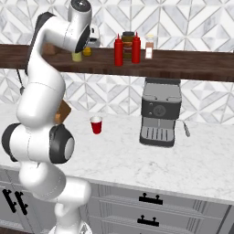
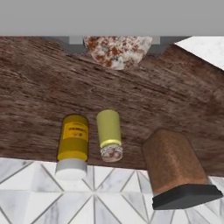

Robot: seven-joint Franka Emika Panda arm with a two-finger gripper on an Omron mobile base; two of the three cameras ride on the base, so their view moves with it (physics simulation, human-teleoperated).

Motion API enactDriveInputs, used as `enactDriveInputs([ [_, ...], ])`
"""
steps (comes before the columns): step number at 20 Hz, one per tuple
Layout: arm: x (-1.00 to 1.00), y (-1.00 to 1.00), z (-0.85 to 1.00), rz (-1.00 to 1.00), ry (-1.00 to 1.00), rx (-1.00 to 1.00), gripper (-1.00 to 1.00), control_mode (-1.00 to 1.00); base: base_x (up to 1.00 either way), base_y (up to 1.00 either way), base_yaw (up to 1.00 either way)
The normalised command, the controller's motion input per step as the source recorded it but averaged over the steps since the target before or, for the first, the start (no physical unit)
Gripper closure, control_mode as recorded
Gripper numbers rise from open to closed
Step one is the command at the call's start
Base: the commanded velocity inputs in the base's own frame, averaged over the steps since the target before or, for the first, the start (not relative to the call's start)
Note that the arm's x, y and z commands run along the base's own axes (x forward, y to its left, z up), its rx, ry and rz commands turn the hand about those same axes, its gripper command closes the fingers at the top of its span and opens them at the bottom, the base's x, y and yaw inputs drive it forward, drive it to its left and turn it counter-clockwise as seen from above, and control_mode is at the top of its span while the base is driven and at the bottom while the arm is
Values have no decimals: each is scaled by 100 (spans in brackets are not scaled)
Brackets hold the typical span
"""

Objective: Put the shaker and condiment bottle from the counter next to their counterparts in the cabinet.

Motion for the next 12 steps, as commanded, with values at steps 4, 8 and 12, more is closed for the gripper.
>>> enactDriveInputs([
  [4,31,10,-2,0,0,-5,100,-100,0,0,0],
  [8,16,1,-7,0,0,-6,100,-100,0,0,0],
  [12,3,0,-9,0,0,-3,100,-100,0,0,0],
])
